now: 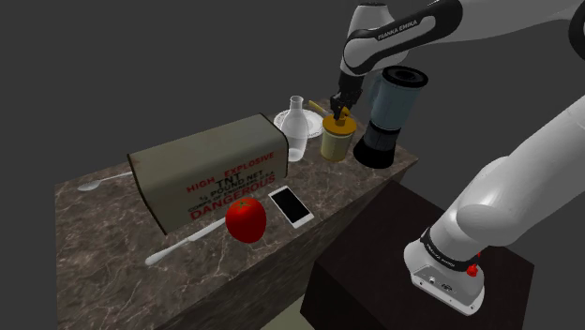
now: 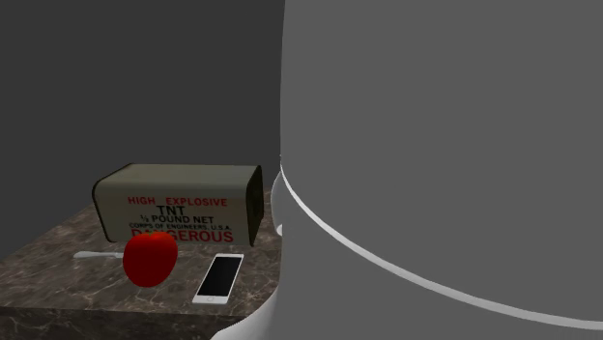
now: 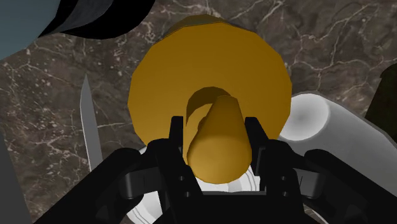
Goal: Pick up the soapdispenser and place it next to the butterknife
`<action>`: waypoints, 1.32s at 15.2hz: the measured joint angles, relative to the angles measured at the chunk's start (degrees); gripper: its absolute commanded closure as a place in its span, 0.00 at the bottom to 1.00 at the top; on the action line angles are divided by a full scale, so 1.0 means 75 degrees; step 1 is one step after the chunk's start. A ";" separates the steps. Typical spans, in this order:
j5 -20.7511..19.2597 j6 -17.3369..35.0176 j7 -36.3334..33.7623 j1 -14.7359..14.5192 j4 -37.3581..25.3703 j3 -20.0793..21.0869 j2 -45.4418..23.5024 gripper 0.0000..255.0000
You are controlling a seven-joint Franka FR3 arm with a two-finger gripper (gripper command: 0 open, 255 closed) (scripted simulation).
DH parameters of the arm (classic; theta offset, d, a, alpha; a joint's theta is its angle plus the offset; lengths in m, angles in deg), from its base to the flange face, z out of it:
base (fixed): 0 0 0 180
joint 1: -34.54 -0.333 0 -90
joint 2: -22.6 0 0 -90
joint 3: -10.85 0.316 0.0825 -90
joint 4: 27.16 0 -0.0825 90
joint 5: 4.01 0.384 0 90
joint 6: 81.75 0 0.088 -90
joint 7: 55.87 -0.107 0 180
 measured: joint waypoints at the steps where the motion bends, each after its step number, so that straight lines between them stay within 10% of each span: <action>1: 0.0000 0.0000 0.0000 0.0001 -0.0001 -0.0001 0.0001 1.00; 20: -0.0054 -0.1155 -0.0041 -0.0003 -0.0723 0.0044 0.0428 1.00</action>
